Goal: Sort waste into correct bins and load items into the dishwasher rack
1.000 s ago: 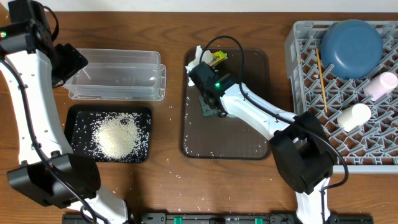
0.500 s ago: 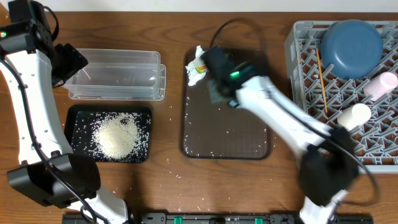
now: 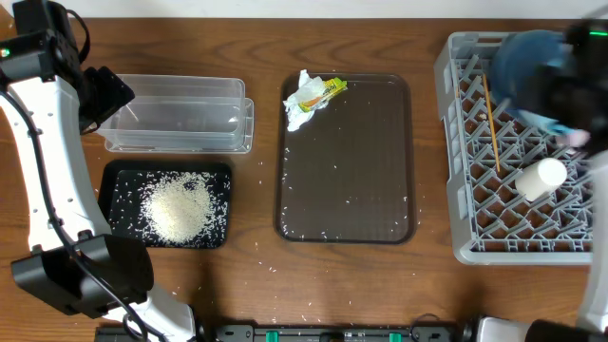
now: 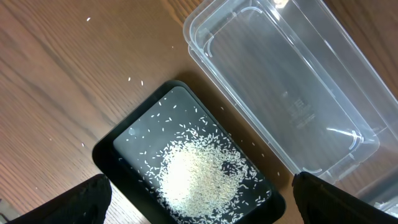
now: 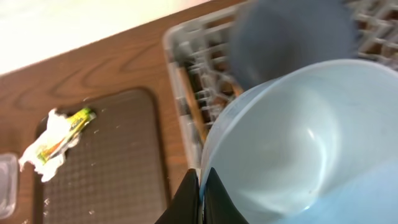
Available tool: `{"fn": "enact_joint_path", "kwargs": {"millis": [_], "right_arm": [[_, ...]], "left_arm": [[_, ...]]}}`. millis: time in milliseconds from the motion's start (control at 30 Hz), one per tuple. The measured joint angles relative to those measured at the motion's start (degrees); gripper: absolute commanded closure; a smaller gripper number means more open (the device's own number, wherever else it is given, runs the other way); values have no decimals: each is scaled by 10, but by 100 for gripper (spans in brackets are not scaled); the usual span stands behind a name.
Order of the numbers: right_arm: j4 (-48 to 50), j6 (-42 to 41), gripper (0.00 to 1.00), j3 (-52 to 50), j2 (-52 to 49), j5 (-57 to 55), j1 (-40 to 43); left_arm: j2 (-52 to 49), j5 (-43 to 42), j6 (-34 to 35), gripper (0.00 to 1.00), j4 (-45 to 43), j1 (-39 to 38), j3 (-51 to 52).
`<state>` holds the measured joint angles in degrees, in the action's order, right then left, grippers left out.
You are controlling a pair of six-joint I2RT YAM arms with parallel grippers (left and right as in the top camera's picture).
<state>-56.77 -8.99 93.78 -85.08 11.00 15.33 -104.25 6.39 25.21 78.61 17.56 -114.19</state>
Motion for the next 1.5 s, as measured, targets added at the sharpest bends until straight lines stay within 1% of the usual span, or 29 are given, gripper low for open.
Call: {"fn": "enact_joint_path", "kwargs": {"millis": [133,200,300,467,600,900,1033,1233,1500], "right_arm": [[0,31,99,-2,-10,90,121],[0,51,99,-2,-22,131,168],[7,91,99,-2,-50,203,224],[20,165,99,-5,-103,366,298],[38,196,99,-5,-145,457,334],[91,215,99,-5,-254,583,375],[100,216,99,-6,-292,632,393],[94,216,99,-6,-316,661,425],[74,216,99,-6,-323,669,455]], "left_arm": [[0,0,0,4,0,0,0],[0,0,0,4,0,0,0],[0,0,0,4,0,0,0],[0,0,0,4,0,0,0],[0,0,0,4,0,0,0],[0,0,0,4,0,0,0],[0,0,0,4,0,0,0],[0,0,0,4,0,0,0],[0,0,0,4,0,0,0]]}}
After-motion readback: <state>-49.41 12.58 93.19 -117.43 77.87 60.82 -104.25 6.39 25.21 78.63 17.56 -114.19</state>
